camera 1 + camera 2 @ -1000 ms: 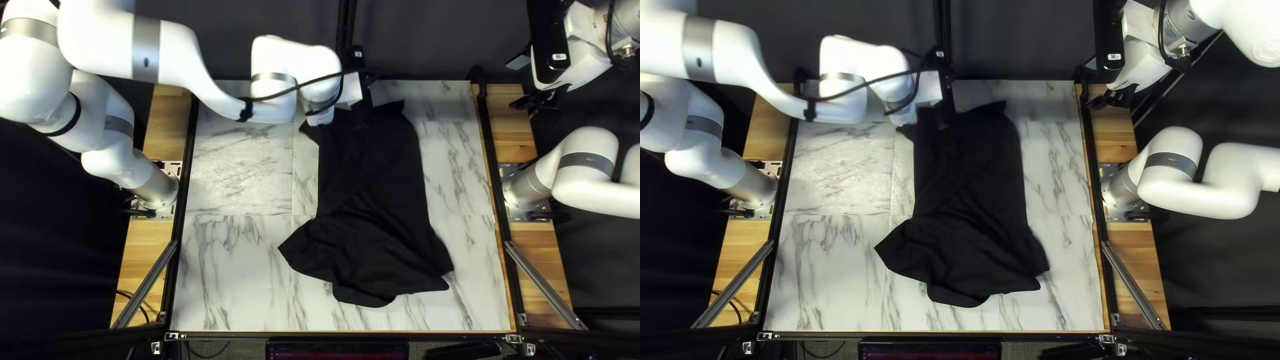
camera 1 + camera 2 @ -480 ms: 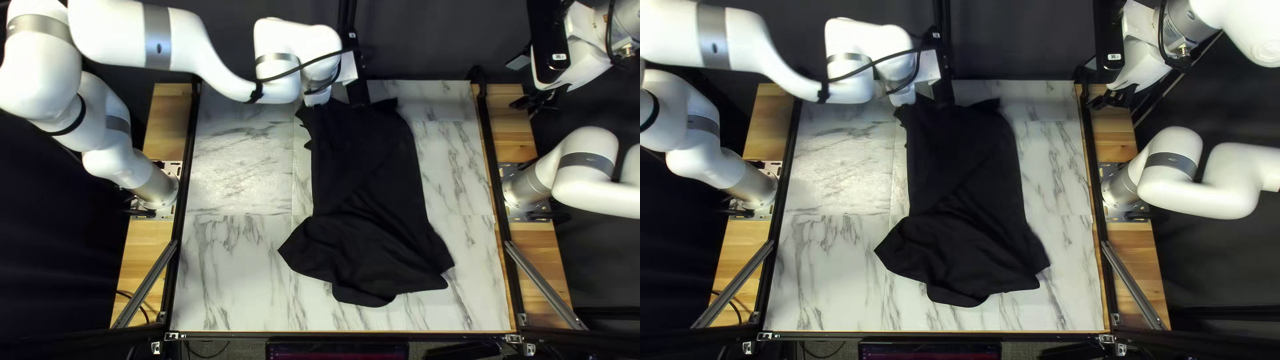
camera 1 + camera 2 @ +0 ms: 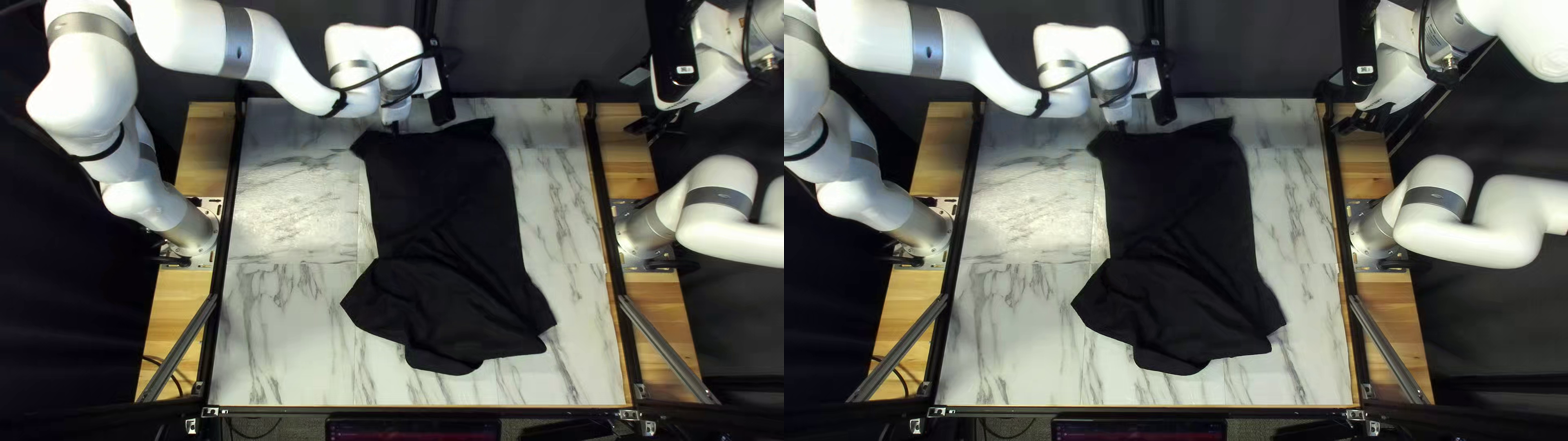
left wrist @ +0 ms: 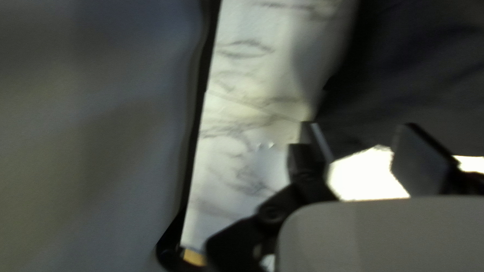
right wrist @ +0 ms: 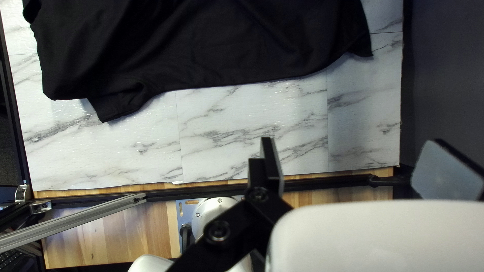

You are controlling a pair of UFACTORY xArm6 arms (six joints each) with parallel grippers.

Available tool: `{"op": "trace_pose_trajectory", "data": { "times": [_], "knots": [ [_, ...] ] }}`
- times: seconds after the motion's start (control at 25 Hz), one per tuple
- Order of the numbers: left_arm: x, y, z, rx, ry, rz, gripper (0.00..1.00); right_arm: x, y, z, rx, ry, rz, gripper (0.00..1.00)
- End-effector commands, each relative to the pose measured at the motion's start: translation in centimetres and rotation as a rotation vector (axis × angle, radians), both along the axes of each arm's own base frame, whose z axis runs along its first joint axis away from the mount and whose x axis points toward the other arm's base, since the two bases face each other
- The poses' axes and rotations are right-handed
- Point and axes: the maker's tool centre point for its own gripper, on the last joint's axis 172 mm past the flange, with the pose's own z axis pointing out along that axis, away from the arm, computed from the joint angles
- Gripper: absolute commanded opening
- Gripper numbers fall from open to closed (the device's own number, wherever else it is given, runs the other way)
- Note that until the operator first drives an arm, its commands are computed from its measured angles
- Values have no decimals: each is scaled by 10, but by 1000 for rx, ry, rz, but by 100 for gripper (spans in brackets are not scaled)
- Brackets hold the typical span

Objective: Fold t-shirt

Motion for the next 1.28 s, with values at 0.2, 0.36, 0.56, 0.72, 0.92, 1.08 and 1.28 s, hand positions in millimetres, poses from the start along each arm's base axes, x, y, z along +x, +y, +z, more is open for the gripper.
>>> {"op": "trace_pose_trajectory", "data": {
  "times": [0.2, 0.36, 0.56, 0.72, 0.92, 1.08, 1.28],
  "knots": [
    [-13, -104, -11, -38, -50, -32, 100, 0, 0, 0, 0, 0, 0, 100],
    [-17, -175, -34, -98, -70, -68, 100, 0, 0, 0, 0, 0, 0, 100],
    [-27, -258, -34, -144, -96, -136, 100, 0, 0, 0, 0, 0, 0, 100],
    [-24, -312, -30, -171, -72, -292, 100, 0, 0, 0, 0, 0, 0, 100],
    [-30, -320, -46, -225, -19, -470, 100, 0, 0, 0, 0, 0, 0, 100],
    [-30, -320, -46, -225, -19, -470, 100, 0, 0, 0, 0, 0, 0, 100],
    [-25, -326, -48, -219, -23, -488, 100, 0, 0, 0, 0, 0, 0, 100]
  ]
}}
